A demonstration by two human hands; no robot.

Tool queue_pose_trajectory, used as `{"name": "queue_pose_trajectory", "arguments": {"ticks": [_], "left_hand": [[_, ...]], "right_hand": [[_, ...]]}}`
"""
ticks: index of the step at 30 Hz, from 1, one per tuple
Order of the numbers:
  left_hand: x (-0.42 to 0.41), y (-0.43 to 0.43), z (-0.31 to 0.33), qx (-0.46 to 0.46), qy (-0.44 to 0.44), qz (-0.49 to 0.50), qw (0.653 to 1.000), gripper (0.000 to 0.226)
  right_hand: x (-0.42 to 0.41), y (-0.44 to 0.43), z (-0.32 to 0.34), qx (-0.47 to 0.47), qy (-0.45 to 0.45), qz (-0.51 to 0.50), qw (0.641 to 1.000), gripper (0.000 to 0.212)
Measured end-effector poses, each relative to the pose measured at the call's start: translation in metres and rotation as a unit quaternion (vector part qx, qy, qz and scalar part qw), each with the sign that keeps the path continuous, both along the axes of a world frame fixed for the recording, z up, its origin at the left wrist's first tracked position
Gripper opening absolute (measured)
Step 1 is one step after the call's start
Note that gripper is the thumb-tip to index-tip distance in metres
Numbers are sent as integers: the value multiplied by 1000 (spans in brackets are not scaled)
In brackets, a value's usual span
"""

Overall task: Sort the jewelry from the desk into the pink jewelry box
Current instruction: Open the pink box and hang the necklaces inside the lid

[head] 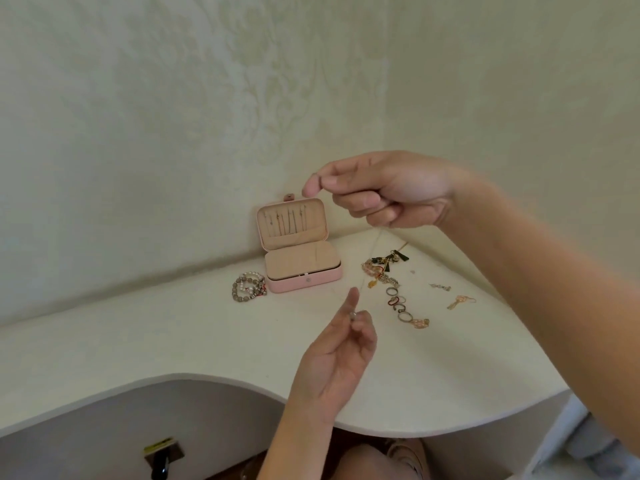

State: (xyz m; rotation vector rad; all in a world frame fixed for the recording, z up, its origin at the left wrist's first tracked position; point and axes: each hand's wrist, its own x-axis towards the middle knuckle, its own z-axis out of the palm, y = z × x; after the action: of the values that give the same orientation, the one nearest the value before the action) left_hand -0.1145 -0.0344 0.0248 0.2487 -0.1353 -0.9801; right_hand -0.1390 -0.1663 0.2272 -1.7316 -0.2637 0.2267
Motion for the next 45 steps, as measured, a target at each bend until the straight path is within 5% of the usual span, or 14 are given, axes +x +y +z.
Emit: {"name": "queue_pose_trajectory", "arguments": {"ticks": [6,11,15,22,28,32,45], "left_hand": [[-6,-1,0,-17,-117,-34,992,49],[13,13,23,136,-330,30,934,51],[23,28,56,62,-417,61,905,29],[43,49,72,63,-317,118,939,33],[42,43,60,23,-263,89,960,27],[40,36,60,59,-244,121,960,34],[39,9,40,160,-392,97,901,12]], "right_hand": [[3,9,21,-54,7,44,998,26],[4,12,27,-200,19,57,978,29],[4,7,25,-259,46,52,963,30],[-10,-33,14,-257,86,18,963,19],[-17,-61,-8,-16,31,41,999,13],[-18,-63,-13,36,-3,65,997,17],[-22,-9,33,-292,-109,-11,950,18]]}}
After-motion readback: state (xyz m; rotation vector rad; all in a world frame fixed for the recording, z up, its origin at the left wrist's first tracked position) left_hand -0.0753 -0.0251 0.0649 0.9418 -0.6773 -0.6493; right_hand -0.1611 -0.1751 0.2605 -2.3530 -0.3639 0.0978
